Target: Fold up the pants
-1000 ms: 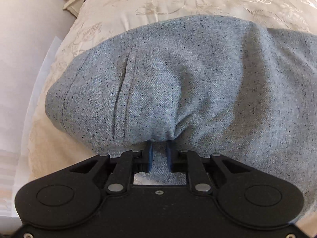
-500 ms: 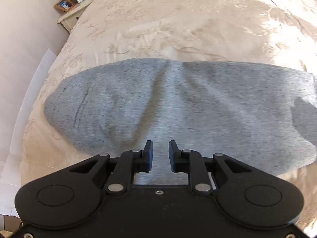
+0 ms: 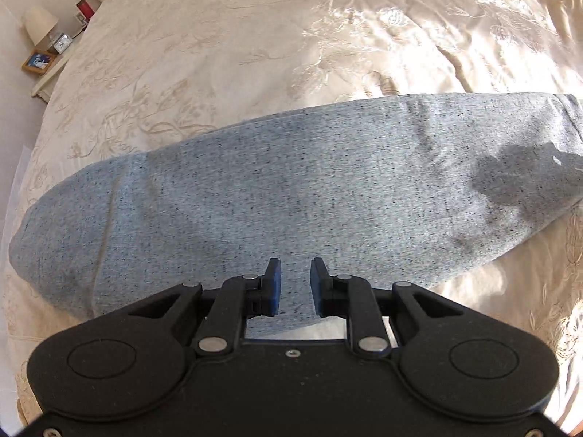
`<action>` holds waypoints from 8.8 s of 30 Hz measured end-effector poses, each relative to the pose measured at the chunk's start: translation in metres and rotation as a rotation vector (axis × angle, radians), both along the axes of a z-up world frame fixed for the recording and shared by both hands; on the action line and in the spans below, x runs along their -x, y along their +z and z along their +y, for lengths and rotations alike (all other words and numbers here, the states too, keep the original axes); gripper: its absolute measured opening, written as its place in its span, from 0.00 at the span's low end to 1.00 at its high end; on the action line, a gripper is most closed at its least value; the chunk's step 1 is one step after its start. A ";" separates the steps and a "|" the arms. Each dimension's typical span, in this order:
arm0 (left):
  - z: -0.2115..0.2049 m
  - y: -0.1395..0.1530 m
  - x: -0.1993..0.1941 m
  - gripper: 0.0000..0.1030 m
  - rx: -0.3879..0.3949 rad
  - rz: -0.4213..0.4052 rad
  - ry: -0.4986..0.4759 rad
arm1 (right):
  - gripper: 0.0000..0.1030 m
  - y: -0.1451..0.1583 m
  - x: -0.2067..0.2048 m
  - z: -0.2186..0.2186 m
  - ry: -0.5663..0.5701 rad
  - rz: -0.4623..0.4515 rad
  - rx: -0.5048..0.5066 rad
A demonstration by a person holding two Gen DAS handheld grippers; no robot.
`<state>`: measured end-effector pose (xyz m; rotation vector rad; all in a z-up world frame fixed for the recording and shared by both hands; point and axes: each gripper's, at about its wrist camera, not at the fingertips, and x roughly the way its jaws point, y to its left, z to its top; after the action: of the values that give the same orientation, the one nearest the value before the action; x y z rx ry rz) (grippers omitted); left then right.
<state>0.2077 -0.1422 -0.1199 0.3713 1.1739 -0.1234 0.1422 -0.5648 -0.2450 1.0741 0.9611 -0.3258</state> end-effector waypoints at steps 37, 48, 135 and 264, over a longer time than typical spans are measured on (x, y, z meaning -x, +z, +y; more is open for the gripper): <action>-0.105 -0.061 -0.131 0.23 0.083 0.064 0.038 | 0.14 0.068 -0.061 0.007 0.281 -0.137 0.079; -0.070 -0.057 -0.053 0.24 0.245 0.216 0.000 | 0.14 0.108 -0.059 0.045 0.300 -0.142 0.199; 0.232 0.027 -0.027 0.45 0.188 0.006 0.407 | 0.39 0.030 -0.029 0.295 0.837 0.076 0.544; 0.201 0.013 0.009 0.16 0.132 -0.100 0.115 | 0.05 0.116 -0.097 0.383 0.874 -0.291 0.112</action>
<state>0.1991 0.0583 -0.1068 0.1912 1.0797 -0.0802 0.2396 -0.1816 -0.1290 0.4995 1.0383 0.4784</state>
